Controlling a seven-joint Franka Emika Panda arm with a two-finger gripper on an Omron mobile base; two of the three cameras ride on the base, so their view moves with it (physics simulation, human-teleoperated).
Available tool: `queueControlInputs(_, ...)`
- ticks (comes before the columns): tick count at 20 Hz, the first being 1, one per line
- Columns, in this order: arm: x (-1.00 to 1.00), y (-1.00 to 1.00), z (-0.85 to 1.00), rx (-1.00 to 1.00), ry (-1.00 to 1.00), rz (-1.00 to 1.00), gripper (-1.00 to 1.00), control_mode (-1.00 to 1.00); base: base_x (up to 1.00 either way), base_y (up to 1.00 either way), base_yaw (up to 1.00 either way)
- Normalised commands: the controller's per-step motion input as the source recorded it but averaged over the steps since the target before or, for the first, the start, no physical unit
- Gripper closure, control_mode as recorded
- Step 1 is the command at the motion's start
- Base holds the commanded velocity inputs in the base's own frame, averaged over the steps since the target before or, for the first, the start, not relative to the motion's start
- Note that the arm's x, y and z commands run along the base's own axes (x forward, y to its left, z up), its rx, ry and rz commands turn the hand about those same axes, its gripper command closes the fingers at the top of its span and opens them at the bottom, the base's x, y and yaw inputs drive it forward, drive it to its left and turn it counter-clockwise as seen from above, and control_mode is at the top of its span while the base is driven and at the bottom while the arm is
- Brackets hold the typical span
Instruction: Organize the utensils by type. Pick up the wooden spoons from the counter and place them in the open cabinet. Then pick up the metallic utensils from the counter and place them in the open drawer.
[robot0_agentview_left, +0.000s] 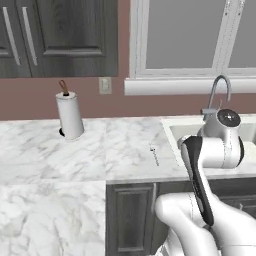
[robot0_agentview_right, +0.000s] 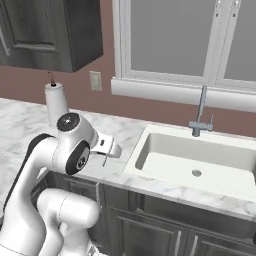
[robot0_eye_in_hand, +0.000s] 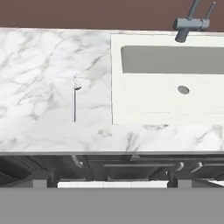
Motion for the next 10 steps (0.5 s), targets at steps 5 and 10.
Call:
queueControlInputs(5, 0.0, 0.0, 0.0, 0.0, 0.0, 0.0, -1.0, 1.0, 0.62, 0.0, -0.01)
queueControlInputs(10, 0.0, 0.0, 0.0, 0.0, 0.0, 0.0, -1.0, 1.0, 0.23, 0.0, -0.13)
